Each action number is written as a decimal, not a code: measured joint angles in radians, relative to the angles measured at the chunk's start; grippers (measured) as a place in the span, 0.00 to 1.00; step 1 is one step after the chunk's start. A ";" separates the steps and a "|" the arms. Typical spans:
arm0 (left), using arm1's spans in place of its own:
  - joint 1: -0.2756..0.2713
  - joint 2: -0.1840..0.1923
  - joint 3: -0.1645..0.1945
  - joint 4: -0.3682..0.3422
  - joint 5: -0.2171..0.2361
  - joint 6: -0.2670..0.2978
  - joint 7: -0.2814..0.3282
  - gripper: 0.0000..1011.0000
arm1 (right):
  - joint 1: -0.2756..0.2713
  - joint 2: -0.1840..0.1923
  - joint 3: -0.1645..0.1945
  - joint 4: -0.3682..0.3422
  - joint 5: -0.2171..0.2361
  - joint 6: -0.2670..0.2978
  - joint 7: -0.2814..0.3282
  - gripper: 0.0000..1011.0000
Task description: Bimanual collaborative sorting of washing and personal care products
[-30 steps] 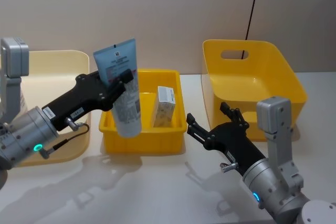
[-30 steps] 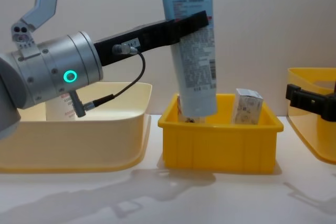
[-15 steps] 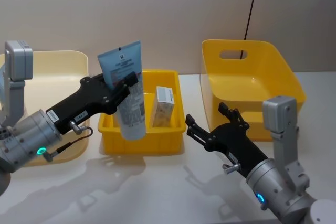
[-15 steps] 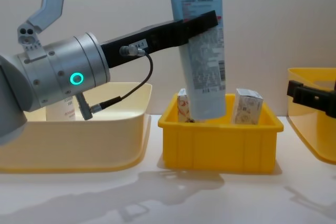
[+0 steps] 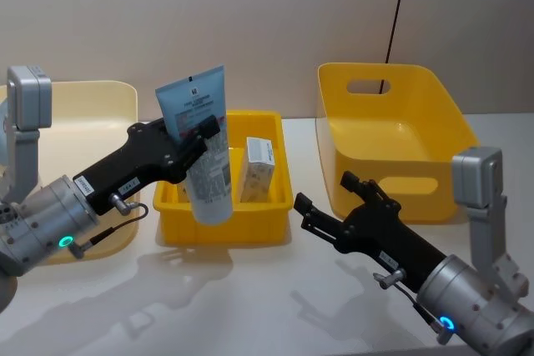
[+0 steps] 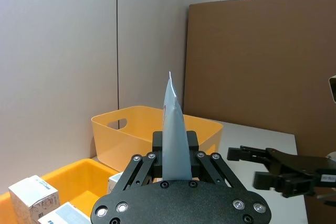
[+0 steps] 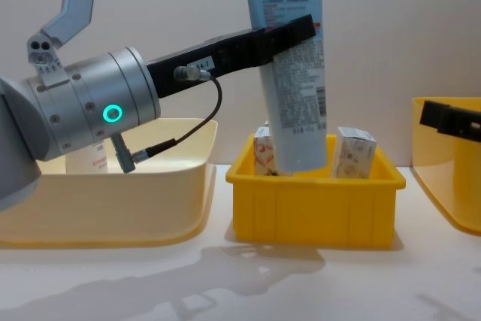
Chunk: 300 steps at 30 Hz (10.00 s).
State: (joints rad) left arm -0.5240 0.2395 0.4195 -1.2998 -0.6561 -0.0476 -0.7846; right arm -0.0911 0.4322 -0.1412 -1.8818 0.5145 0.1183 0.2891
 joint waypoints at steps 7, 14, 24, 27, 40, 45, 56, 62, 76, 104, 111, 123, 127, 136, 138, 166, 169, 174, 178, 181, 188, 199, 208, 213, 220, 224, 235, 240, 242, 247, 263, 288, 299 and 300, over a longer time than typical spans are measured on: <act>0.001 -0.001 0.001 -0.001 -0.001 0.000 0.000 0.25 | 0.006 0.037 0.001 -0.032 0.057 0.057 0.053 0.99; 0.001 -0.001 0.002 -0.001 -0.001 0.000 0.000 0.25 | 0.050 0.045 -0.031 -0.033 0.061 0.096 0.058 0.99; 0.001 -0.001 0.002 -0.001 -0.001 0.000 0.000 0.25 | 0.127 0.034 -0.097 -0.002 0.024 0.123 0.037 0.99; 0.001 -0.001 0.002 -0.002 0.000 0.000 0.000 0.25 | 0.152 0.028 -0.118 0.012 0.013 0.128 0.034 0.99; 0.001 -0.001 0.002 -0.001 0.000 0.000 0.000 0.25 | 0.266 -0.010 -0.214 0.092 -0.035 0.148 0.029 0.99; 0.001 -0.001 0.002 -0.001 0.000 0.000 0.000 0.25 | 0.301 -0.029 -0.245 0.122 -0.054 0.159 0.021 0.99; 0.001 -0.001 0.002 -0.001 0.000 0.000 0.000 0.25 | 0.350 -0.070 -0.292 0.173 -0.094 0.183 -0.004 0.99; 0.001 -0.001 0.002 -0.001 0.000 0.000 0.000 0.25 | 0.365 -0.087 -0.309 0.193 -0.110 0.191 -0.015 0.99; 0.001 0.000 0.002 -0.001 0.000 0.000 0.000 0.25 | 0.382 -0.104 -0.325 0.213 -0.127 0.202 -0.027 0.67; 0.001 -0.001 0.002 -0.001 -0.001 0.000 0.000 0.76 | 0.389 -0.112 -0.333 0.222 -0.134 0.206 -0.031 0.63; 0.001 -0.001 0.002 -0.001 -0.001 0.000 0.000 0.95 | 0.387 -0.113 -0.328 0.221 -0.136 0.203 -0.034 0.63; 0.001 -0.001 0.002 -0.001 0.000 0.000 0.000 0.99 | 0.356 -0.112 -0.269 0.185 -0.140 0.161 -0.076 0.63; 0.001 -0.001 0.002 -0.001 0.000 0.000 0.000 0.99 | 0.343 -0.107 -0.239 0.168 -0.140 0.148 -0.091 0.63; 0.001 0.000 0.002 -0.001 0.000 0.000 0.000 0.99 | 0.317 -0.097 -0.169 0.137 -0.138 0.123 -0.128 0.63; 0.001 -0.001 0.002 -0.001 0.000 0.000 0.000 0.99 | 0.316 -0.096 -0.158 0.135 -0.139 0.119 -0.136 0.63; 0.001 -0.001 0.002 -0.001 0.000 0.000 0.000 0.99 | 0.367 -0.115 -0.039 0.210 -0.285 0.104 -0.352 0.63; 0.001 -0.001 0.002 -0.001 0.000 0.000 0.000 0.99 | 0.370 -0.118 -0.030 0.222 -0.304 0.114 -0.380 0.63; 0.001 -0.001 0.002 -0.001 -0.001 0.000 0.000 0.99 | 0.371 -0.124 -0.018 0.239 -0.336 0.145 -0.426 0.63; 0.001 -0.001 0.002 -0.001 0.000 0.000 0.000 0.99 | 0.370 -0.129 -0.011 0.249 -0.353 0.168 -0.452 0.63; 0.001 -0.001 0.002 -0.001 0.000 0.000 0.000 0.99 | 0.368 -0.133 -0.007 0.258 -0.364 0.187 -0.470 0.63; 0.001 -0.001 0.002 -0.001 0.000 0.000 0.000 0.99 | 0.366 -0.145 -0.001 0.277 -0.382 0.220 -0.497 0.63; 0.001 -0.001 0.002 -0.001 0.000 0.000 0.000 0.99 | 0.372 -0.165 -0.001 0.308 -0.404 0.244 -0.520 0.63; 0.001 -0.001 0.002 -0.001 -0.001 0.000 0.000 0.99 | 0.376 -0.172 -0.002 0.319 -0.410 0.252 -0.527 0.70; 0.001 -0.001 0.002 -0.001 0.000 0.000 0.000 0.99 | 0.378 -0.175 -0.002 0.323 -0.413 0.254 -0.530 0.84; 0.001 -0.001 0.002 -0.001 -0.001 0.000 0.000 0.99 | 0.378 -0.177 -0.003 0.326 -0.415 0.255 -0.531 0.99; 0.001 -0.001 0.002 -0.001 -0.001 0.000 0.000 0.99 | 0.379 -0.178 -0.003 0.327 -0.415 0.256 -0.532 0.99; 0.001 0.000 0.002 -0.001 -0.001 0.000 0.000 0.99 | 0.379 -0.179 -0.002 0.328 -0.416 0.256 -0.533 0.99; 0.001 -0.001 0.002 -0.001 0.000 0.000 0.000 0.99 | 0.372 -0.179 0.000 0.321 -0.414 0.231 -0.522 0.99; 0.001 -0.001 0.002 -0.001 0.000 0.000 0.000 0.99 | 0.368 -0.178 0.002 0.315 -0.412 0.211 -0.513 0.99; 0.001 -0.001 0.002 -0.001 0.000 0.000 0.000 0.99 | 0.355 -0.176 0.006 0.296 -0.401 0.153 -0.485 0.99; 0.009 0.004 0.002 -0.011 0.011 0.001 0.022 0.99 | 0.289 -0.154 0.024 0.211 -0.339 -0.050 -0.355 0.99; 0.126 0.062 0.016 -0.143 0.198 0.026 0.336 0.99 | 0.119 -0.106 -0.059 0.130 -0.247 -0.088 -0.242 0.99; 0.181 0.090 0.023 -0.207 0.286 0.039 0.487 0.99 | 0.078 -0.095 -0.084 0.115 -0.227 -0.085 -0.222 0.99; 0.185 0.092 0.024 -0.211 0.292 0.040 0.498 0.99 | 0.078 -0.095 -0.084 0.115 -0.227 -0.085 -0.222 0.99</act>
State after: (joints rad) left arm -0.3389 0.3314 0.4432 -1.5112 -0.3638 -0.0078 -0.2870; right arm -0.0136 0.3374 -0.2256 -1.7667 0.2877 0.0336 0.0667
